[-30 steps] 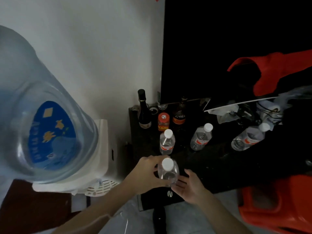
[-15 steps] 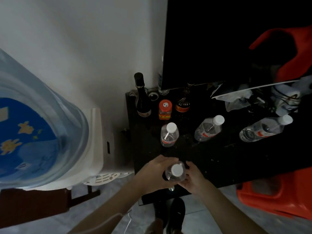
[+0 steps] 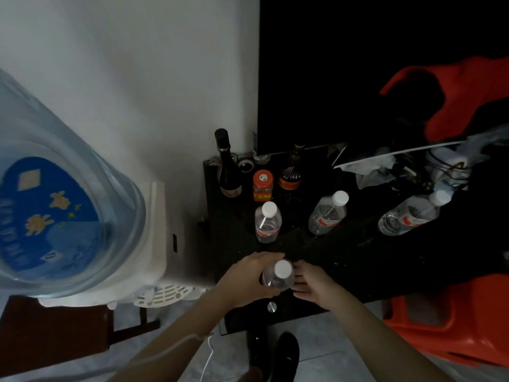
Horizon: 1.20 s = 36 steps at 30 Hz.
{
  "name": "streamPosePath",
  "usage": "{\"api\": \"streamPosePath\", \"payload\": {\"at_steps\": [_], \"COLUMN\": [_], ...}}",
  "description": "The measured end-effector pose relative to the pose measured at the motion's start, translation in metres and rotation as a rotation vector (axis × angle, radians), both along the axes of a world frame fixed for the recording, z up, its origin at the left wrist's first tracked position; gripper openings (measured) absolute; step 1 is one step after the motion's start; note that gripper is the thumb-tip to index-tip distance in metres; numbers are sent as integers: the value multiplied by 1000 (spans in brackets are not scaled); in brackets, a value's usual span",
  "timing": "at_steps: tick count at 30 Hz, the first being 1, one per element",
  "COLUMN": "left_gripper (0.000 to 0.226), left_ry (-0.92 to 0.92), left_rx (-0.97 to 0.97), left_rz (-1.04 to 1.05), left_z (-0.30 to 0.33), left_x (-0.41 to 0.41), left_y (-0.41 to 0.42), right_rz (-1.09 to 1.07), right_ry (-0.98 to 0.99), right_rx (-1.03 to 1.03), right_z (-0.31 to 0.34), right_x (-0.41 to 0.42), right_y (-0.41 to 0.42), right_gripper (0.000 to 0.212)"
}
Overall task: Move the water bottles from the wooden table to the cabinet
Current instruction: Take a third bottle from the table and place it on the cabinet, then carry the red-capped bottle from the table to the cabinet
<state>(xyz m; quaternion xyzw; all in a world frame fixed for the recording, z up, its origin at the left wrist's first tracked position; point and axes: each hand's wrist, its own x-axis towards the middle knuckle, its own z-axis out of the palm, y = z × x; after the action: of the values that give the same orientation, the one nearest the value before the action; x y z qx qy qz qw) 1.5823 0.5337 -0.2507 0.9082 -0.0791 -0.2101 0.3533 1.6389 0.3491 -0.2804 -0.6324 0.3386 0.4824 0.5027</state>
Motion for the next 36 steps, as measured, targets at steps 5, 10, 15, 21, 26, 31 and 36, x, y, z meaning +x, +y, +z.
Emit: {"api": "streamPosePath", "payload": {"at_steps": [5,10,15,21,26,31,36], "left_gripper": [98,75,92,92,91,89,96], "left_ry": [35,-182,-271,-137,51,118,214], "left_rx": [242,519,649,743,763,748,847], "left_rz": [-175,93,462,755,985,1238,1447], "left_z": [41,95,130,136,137,149,160], "left_x": [5,-4,-41,-125,-204,-275,-371], "left_y": [9,11,-4,-18,-13,-21,-45], "right_rz": [616,932,1073,1389,1601,1804,2009], "right_ry": [-396,-808,-1219,-1377,-1489,-1543,-1598], "right_rx": [-161,-306,-365,-220,-107,56,271], "right_z": [85,148,184,188,193,190,195], "right_x": [14,27,16,-26,-77,-143,-231], "right_y": [-14,-24,-7,36,75,115,139], "right_gripper": [33,39,48,63,65,68,77]}}
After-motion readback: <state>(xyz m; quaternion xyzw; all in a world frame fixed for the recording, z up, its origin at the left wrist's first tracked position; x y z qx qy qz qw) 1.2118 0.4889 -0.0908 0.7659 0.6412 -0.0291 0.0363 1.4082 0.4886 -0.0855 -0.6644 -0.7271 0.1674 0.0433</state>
